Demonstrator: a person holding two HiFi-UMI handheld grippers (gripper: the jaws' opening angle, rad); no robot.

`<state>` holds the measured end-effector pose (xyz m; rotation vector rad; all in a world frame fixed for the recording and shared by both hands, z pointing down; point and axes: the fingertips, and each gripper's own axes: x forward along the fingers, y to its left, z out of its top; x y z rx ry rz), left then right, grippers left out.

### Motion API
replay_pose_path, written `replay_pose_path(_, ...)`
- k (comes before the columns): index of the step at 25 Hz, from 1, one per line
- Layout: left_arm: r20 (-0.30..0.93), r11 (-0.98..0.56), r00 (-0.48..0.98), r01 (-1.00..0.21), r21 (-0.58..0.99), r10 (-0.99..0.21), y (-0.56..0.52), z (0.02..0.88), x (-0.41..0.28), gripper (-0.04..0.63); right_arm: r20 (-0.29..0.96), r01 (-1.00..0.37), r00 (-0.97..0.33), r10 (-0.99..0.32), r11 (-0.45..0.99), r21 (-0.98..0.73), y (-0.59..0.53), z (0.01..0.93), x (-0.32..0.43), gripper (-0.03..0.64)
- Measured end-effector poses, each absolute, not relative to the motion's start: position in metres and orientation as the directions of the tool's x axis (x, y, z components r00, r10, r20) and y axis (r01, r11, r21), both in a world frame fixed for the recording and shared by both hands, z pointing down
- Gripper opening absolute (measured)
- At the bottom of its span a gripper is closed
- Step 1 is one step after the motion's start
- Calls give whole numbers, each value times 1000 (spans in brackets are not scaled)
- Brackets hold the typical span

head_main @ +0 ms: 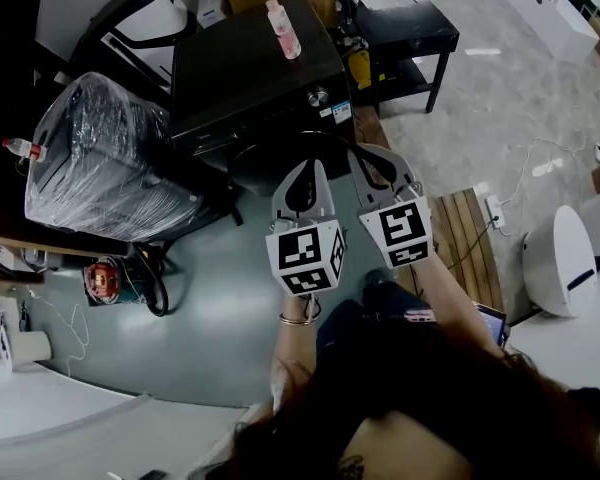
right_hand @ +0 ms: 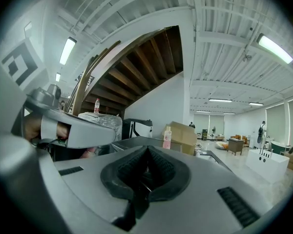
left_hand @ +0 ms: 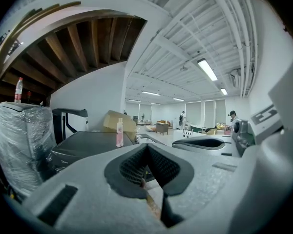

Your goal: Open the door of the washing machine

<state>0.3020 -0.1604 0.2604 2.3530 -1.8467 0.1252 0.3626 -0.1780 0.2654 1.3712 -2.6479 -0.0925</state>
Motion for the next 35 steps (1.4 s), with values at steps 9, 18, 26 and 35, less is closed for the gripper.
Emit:
replay_pose_path(9, 193, -194, 205, -978, 77, -959, -199, 282, 277, 12, 160, -782, -594, -788, 612, 114, -222, 289, 338, 0)
replay_pose_path(18, 214, -200, 220, -973, 112, -952, -255, 306, 232, 12, 209, -793, -568, -796, 597, 120, -276, 315, 299, 0)
replay_pose_path(26, 257, -258, 286, -956, 136, -923, -302, 338, 212, 12, 276, -809, -526, -805, 573, 130, -321, 350, 282, 3)
replay_pose_path(35, 307, -302, 336, -941, 154, -890, -334, 379, 214, 12, 370, -774, -534, -760, 616, 149, -349, 394, 274, 31)
